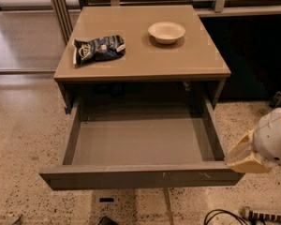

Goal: Close top drawer

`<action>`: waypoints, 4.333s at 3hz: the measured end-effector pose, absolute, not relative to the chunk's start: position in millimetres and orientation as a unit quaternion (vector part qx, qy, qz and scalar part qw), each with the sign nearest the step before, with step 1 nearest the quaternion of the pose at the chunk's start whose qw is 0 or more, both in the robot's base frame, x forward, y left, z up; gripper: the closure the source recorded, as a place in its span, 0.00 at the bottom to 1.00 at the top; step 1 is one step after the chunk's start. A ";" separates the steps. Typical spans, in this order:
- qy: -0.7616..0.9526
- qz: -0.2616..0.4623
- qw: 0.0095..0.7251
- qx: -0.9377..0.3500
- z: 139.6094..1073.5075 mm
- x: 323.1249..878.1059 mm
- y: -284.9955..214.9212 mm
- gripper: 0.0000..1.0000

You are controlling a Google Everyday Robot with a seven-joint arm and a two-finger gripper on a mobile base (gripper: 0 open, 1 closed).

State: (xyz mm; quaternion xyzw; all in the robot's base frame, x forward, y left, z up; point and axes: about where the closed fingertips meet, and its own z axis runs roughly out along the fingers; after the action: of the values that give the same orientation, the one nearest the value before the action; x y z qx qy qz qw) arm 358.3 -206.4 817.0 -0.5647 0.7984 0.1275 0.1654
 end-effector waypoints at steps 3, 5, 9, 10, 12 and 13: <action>0.782 0.256 0.170 -0.542 686.0 317.1 -158.5 1.00; 0.741 0.304 0.161 -0.576 666.3 316.9 -104.9 1.00; 0.711 0.268 0.208 -0.616 673.5 395.6 -86.4 1.00; 0.699 0.247 0.248 -0.623 690.3 422.6 -82.6 1.00; 0.689 0.226 0.280 -0.629 709.3 443.6 -79.9 1.00; 0.703 0.235 0.270 -0.615 710.4 407.5 -78.6 1.00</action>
Offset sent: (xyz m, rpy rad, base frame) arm -0.0499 0.0088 -0.1423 0.2084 0.1315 -0.0682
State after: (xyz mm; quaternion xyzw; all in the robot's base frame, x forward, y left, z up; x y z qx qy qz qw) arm 407.5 -78.6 710.4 -0.6152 0.7026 0.2347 0.2699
